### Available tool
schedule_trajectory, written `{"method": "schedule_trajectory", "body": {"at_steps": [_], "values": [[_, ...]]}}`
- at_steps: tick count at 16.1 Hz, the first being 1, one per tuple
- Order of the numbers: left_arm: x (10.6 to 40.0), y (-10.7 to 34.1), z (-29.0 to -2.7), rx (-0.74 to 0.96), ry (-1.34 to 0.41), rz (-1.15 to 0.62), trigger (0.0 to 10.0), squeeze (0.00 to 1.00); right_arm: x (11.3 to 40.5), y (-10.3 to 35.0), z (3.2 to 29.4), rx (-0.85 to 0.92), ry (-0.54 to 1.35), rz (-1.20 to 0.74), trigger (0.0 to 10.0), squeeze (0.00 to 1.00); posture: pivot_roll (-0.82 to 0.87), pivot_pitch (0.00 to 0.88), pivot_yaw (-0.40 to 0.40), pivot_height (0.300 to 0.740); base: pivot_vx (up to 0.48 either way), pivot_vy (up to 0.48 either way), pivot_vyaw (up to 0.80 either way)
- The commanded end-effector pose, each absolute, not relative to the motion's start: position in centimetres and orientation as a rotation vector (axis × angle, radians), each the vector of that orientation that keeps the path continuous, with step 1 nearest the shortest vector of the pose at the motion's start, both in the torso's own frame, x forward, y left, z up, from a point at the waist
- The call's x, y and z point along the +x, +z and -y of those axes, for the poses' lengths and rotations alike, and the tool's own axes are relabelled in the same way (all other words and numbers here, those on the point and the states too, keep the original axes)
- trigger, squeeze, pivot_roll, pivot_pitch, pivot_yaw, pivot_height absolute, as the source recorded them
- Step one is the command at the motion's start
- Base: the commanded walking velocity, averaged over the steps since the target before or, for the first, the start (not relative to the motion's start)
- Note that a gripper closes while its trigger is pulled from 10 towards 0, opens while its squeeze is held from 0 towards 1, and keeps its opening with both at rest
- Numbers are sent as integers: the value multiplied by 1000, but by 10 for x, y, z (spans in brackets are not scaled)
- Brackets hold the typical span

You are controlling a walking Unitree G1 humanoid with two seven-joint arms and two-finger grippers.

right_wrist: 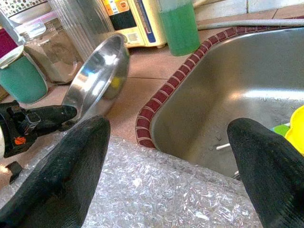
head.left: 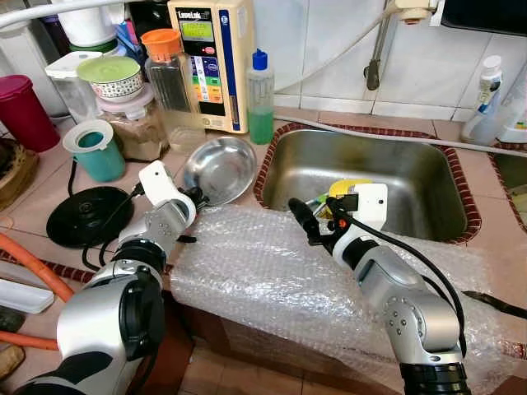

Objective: Kitchen organization

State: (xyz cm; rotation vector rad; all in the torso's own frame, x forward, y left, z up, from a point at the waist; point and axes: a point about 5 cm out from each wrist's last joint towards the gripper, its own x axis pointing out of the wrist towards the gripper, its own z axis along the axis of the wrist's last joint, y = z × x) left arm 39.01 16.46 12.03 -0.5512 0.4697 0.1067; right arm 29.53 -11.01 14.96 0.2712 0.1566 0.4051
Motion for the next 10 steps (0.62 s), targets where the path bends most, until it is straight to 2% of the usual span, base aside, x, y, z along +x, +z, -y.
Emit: {"method": "schedule_trajectory", "body": {"at_steps": [1,4,5,8,10], "values": [[383,107,-171,-523,146,-523,0,0,295,149,108,265,417,-158,10000,0,-1,0,92,740,0,0,0],[387,116,-178,-451,130,-414,0,0,296,149,109,265,412,-160,10000,0,2,0,90,740,0,0,0],[388,118,-176,-511,124,-384,0,0,296,149,109,264,412,-160,10000,0,2,0,89,740,0,0,0],[388,119,-174,-485,116,-353,0,0,297,148,109,258,408,-167,10000,0,4,0,87,740,0,0,0],[391,127,-170,-519,94,-271,0,0,298,149,108,263,411,-166,10000,0,11,0,81,740,0,0,0]]}}
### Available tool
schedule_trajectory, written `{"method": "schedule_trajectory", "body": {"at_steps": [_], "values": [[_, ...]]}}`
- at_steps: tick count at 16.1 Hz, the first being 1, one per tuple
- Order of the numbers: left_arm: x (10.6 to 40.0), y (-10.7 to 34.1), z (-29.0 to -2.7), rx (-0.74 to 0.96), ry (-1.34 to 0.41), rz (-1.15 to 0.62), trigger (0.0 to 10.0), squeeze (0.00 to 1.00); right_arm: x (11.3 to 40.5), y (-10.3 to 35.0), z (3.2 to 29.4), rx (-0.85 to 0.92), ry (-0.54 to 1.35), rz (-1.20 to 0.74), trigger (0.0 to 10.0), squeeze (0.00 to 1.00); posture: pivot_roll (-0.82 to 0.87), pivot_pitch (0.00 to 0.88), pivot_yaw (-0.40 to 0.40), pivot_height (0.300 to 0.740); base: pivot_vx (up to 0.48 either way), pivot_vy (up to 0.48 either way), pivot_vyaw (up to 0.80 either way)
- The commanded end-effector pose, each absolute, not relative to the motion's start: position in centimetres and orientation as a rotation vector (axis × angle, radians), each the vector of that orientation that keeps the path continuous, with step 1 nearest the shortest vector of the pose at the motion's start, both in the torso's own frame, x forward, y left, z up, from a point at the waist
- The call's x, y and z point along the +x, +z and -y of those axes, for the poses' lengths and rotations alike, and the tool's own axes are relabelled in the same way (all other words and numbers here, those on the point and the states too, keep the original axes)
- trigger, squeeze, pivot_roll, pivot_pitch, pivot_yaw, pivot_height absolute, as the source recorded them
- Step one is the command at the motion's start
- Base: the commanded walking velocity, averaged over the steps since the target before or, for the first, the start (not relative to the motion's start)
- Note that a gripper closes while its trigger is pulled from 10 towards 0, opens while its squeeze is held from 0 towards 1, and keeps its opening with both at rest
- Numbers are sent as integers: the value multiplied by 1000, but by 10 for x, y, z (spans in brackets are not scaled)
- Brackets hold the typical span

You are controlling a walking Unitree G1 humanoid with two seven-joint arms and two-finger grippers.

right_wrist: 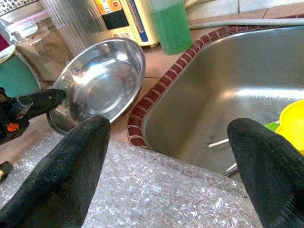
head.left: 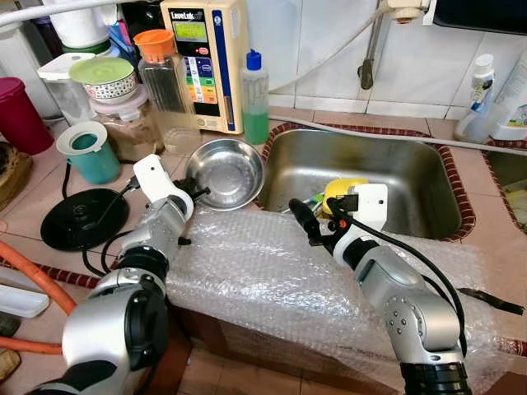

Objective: Kitchen organization

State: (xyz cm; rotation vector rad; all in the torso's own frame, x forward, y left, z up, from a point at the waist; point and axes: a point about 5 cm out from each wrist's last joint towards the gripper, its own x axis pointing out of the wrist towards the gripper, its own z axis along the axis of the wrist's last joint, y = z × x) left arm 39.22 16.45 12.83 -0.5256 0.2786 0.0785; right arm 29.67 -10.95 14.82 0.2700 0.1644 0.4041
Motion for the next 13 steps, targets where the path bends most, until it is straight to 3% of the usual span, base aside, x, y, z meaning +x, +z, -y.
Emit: {"method": "schedule_trajectory", "body": {"at_steps": [1,13], "values": [[392,131,-167,-502,68,-230,0,0,300,150,106,263,415,-166,10000,0,15,0,76,740,0,0,0],[389,163,-109,-542,-292,52,0,0,318,155,102,351,365,-154,10000,0,23,0,71,740,0,0,0]]}}
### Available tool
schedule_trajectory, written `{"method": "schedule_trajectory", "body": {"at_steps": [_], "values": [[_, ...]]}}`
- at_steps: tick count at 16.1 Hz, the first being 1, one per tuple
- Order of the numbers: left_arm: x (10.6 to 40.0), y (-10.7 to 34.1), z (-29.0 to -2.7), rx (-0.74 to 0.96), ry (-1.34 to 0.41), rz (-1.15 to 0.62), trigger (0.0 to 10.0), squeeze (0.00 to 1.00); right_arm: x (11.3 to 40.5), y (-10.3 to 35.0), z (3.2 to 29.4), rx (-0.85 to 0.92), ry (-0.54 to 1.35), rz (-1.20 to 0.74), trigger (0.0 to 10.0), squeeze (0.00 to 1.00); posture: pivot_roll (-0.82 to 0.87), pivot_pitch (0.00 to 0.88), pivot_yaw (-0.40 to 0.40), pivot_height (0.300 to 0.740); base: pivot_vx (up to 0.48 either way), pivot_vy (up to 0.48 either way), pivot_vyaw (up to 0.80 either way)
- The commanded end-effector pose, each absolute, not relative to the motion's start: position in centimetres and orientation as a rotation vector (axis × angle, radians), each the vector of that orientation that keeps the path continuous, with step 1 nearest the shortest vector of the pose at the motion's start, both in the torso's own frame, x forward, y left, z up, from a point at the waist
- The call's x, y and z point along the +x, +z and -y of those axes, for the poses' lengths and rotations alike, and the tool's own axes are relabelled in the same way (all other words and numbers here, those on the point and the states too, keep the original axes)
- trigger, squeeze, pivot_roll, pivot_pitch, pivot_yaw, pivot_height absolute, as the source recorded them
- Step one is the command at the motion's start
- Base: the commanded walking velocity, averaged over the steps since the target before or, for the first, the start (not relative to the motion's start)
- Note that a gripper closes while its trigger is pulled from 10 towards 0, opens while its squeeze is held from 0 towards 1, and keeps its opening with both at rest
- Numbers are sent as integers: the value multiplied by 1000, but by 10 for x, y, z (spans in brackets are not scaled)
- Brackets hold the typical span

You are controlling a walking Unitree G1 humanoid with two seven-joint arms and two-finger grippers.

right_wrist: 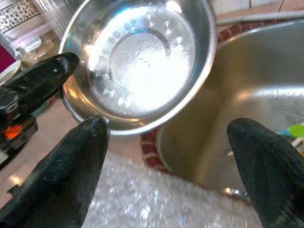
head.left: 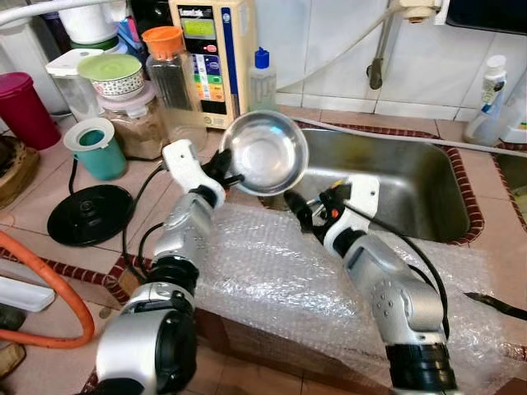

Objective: Kitchen organization

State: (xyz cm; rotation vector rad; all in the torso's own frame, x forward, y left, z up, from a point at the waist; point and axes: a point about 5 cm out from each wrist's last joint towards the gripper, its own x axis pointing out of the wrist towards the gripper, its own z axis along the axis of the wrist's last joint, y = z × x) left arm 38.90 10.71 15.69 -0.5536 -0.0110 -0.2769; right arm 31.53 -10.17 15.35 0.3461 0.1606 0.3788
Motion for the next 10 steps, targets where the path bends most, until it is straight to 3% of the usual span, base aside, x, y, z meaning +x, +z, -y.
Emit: {"method": "schedule_trajectory", "body": {"at_steps": [1,9,10], "values": [[388,166,-104,-543,-327,65,0,0,323,158,103,358,353,-142,10000,0,23,0,72,740,0,0,0],[376,180,-82,-604,-509,141,0,0,354,170,108,460,240,-118,10000,0,37,0,63,740,0,0,0],[375,179,-84,-615,-506,135,0,0,357,173,111,500,228,-108,0,0,41,0,62,740,0,0,0]]}}
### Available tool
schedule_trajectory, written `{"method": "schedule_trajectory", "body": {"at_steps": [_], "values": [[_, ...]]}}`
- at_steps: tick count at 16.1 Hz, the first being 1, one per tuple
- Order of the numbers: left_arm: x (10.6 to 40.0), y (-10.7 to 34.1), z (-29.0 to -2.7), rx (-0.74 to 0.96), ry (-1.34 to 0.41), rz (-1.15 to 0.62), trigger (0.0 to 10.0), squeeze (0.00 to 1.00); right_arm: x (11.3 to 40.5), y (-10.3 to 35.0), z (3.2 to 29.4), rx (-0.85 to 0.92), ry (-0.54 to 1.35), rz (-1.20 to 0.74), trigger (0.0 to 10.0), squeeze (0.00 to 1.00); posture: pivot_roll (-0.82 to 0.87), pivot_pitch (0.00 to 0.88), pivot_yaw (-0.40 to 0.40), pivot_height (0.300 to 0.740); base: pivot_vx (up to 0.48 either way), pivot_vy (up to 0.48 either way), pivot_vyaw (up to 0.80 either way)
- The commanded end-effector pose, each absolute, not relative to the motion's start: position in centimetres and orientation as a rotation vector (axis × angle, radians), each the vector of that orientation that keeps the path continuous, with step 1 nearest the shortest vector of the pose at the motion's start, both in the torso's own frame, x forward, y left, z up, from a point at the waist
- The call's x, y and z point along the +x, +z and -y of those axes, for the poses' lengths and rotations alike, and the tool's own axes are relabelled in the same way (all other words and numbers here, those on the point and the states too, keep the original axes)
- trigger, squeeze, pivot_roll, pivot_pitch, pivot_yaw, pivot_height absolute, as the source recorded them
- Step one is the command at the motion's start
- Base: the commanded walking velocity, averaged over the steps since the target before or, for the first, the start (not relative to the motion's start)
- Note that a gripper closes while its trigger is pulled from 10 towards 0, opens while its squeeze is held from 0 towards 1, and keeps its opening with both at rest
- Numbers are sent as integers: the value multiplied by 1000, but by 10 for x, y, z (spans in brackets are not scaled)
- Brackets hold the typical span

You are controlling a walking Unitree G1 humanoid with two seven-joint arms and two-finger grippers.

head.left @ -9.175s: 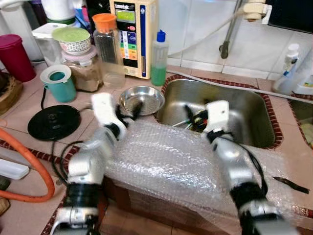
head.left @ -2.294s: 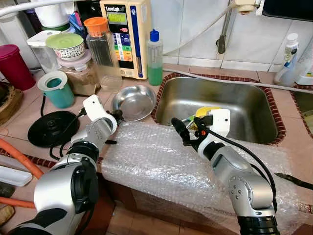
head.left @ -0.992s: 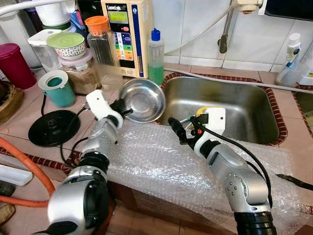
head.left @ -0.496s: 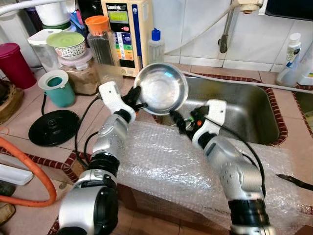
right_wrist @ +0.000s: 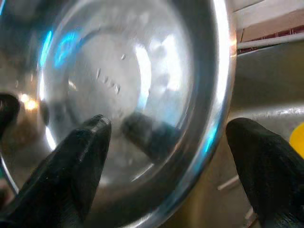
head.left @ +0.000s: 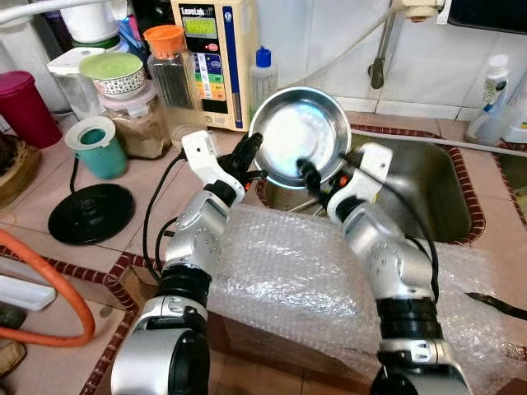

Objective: Kitchen organization

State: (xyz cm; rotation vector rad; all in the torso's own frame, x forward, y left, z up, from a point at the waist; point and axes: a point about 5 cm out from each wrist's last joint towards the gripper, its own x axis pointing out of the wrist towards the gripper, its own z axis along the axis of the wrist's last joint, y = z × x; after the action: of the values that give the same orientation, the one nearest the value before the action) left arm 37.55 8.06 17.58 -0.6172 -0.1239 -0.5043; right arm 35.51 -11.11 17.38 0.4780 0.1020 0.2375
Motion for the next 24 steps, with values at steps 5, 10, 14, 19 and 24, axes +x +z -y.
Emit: {"method": "schedule_trajectory", "body": {"at_steps": [5,10,14,19,24], "values": [[373,178,-86,-619,-503,133,0,0,363,177,128,498,160,-79,0,0,43,0,59,740,0,0,0],[371,179,-83,-628,-519,133,0,0,364,171,127,565,166,-124,0,0,39,0,58,740,0,0,0],[370,180,-79,-641,-543,135,0,0,365,163,123,657,185,-196,0,0,37,0,55,740,0,0,0],[369,180,-78,-640,-543,136,0,0,368,155,129,703,124,-245,0,0,38,0,52,740,0,0,0],[370,180,-82,-624,-524,137,0,0,369,150,137,726,58,-271,0,0,42,0,49,740,0,0,0]]}}
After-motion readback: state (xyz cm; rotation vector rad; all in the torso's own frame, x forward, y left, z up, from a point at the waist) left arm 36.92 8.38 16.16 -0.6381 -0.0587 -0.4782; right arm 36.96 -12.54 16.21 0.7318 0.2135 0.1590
